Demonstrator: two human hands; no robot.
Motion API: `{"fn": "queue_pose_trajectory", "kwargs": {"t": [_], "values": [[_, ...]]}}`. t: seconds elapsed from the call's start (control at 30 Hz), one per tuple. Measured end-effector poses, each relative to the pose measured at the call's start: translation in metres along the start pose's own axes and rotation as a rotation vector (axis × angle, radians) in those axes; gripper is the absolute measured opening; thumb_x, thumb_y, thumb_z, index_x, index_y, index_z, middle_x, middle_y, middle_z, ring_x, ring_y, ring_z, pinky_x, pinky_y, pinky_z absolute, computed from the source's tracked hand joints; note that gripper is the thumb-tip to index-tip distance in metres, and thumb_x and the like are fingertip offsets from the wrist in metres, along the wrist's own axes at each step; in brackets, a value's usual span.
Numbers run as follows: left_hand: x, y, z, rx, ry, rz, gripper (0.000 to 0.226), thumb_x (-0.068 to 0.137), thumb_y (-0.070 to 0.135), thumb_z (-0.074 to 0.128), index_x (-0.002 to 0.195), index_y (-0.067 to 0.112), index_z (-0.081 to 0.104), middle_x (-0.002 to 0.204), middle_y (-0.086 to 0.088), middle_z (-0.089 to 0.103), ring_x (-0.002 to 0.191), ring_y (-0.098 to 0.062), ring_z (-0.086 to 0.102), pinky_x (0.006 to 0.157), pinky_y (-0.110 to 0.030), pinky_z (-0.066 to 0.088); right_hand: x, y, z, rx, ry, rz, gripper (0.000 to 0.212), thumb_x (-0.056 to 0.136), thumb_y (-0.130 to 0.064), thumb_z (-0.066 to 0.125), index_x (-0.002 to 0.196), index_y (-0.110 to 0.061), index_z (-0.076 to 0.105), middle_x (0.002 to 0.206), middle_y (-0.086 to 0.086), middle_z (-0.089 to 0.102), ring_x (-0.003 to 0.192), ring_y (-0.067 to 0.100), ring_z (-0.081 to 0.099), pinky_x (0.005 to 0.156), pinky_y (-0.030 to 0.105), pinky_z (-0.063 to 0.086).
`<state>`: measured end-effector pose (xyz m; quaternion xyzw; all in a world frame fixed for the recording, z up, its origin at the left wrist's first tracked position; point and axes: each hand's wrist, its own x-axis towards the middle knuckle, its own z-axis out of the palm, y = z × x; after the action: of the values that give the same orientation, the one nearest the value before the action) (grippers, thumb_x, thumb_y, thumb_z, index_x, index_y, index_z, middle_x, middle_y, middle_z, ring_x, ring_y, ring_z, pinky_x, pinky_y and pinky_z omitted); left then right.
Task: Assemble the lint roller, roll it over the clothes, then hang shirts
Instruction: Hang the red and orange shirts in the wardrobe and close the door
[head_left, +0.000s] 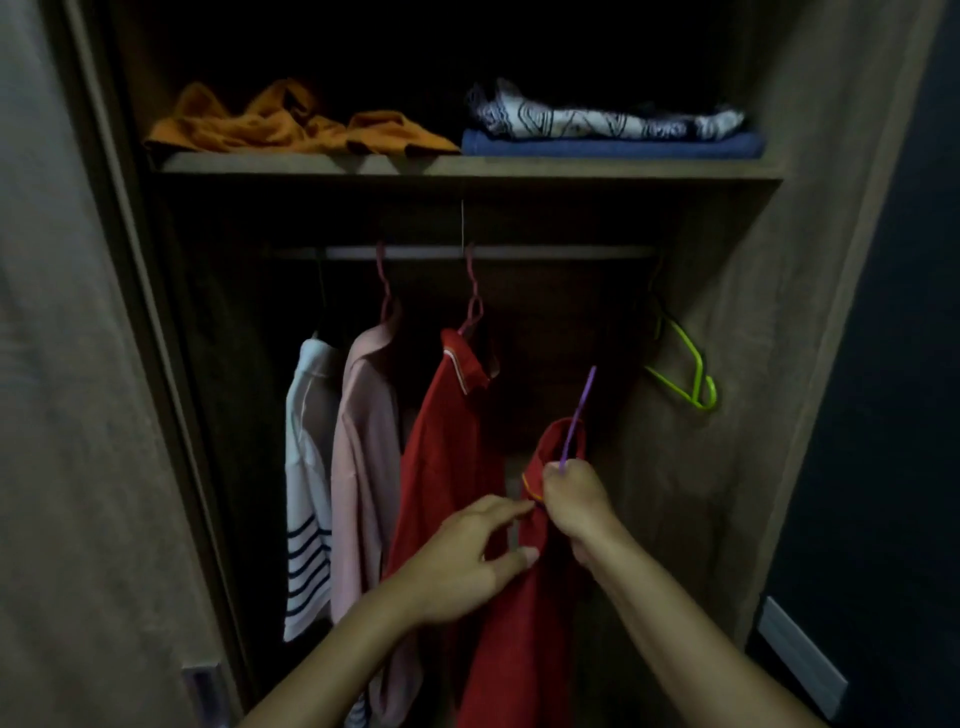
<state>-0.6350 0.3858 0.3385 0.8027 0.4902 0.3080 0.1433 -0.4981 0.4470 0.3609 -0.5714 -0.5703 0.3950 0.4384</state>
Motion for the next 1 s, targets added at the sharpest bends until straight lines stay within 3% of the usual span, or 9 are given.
{"fn": "queue_pose_trajectory", "kwargs": {"t": [0.1, 0.2, 0.3, 0.43, 0.67, 0.9, 1.0], "values": [[0.028, -0.004, -0.035, 0.301, 0.312, 0.032, 0.066, 0.083, 0.058, 0.028, 0.141, 0.03, 0.042, 0.149, 0.009, 0.035, 0.139, -0.004, 0.028, 0.119, -0.037, 0.013, 0.021, -0.025, -0.02, -0.253, 0.109, -0.076, 0.024, 0.092, -0.013, 0.044, 0.104, -0.003, 0.063, 0.108, 0.021, 0.065, 0.101, 0.034, 0.062, 0.081, 0.032, 0.045], [0.059, -0.006, -0.07, 0.517, 0.416, -0.051, 0.066, 0.087, 0.052, 0.023, 0.148, 0.028, 0.029, 0.159, 0.004, 0.014, 0.147, -0.013, 0.011, 0.116, -0.039, -0.002, 0.031, -0.059, -0.036, -0.444, 0.153, -0.19, 0.027, 0.092, -0.01, 0.042, 0.113, -0.003, 0.057, 0.117, 0.022, 0.062, 0.109, 0.037, 0.059, 0.086, 0.035, 0.046], [0.086, -0.013, -0.085, 0.63, 0.335, -0.21, 0.063, 0.098, 0.041, 0.034, 0.152, 0.021, 0.008, 0.161, -0.004, -0.009, 0.148, -0.022, -0.008, 0.117, -0.048, -0.003, 0.043, -0.094, -0.038, -0.582, 0.195, -0.274, 0.03, 0.093, -0.007, 0.039, 0.12, -0.004, 0.053, 0.12, 0.02, 0.06, 0.111, 0.037, 0.058, 0.086, 0.036, 0.047], [0.107, -0.026, -0.082, 0.603, 0.23, -0.29, 0.07, 0.1, 0.034, 0.037, 0.152, 0.013, -0.005, 0.159, -0.007, -0.017, 0.147, -0.024, -0.011, 0.118, -0.047, -0.002, 0.064, -0.128, -0.034, -0.694, 0.206, -0.33, 0.033, 0.092, -0.002, 0.041, 0.123, -0.003, 0.052, 0.119, 0.018, 0.06, 0.107, 0.036, 0.059, 0.076, 0.034, 0.047], [0.11, -0.044, -0.069, 0.524, 0.19, -0.269, 0.075, 0.097, 0.017, 0.042, 0.15, 0.009, -0.01, 0.157, -0.008, -0.023, 0.148, -0.023, -0.01, 0.119, -0.037, 0.001, 0.102, -0.153, -0.021, -0.899, 0.208, -0.378, 0.023, 0.093, -0.003, 0.045, 0.111, -0.003, 0.061, 0.112, 0.016, 0.065, 0.103, 0.032, 0.063, 0.067, 0.029, 0.043], [0.108, -0.053, -0.062, 0.464, 0.222, -0.225, 0.079, 0.095, 0.015, 0.044, 0.149, 0.01, -0.013, 0.158, -0.006, -0.022, 0.148, -0.02, -0.009, 0.118, -0.032, 0.0, 0.114, -0.13, 0.001, -0.997, 0.146, -0.375, 0.032, 0.092, 0.005, 0.038, 0.116, -0.001, 0.06, 0.115, 0.016, 0.064, 0.106, 0.03, 0.063, 0.075, 0.033, 0.051], [0.108, -0.052, -0.06, 0.46, 0.219, -0.226, 0.082, 0.094, 0.018, 0.047, 0.15, 0.013, -0.014, 0.158, -0.005, -0.021, 0.148, -0.02, -0.007, 0.119, -0.035, 0.003, 0.113, -0.117, 0.004, -0.907, 0.217, -0.442, 0.029, 0.094, 0.001, 0.041, 0.119, -0.004, 0.055, 0.117, 0.016, 0.062, 0.105, 0.03, 0.063, 0.08, 0.036, 0.053]]}}
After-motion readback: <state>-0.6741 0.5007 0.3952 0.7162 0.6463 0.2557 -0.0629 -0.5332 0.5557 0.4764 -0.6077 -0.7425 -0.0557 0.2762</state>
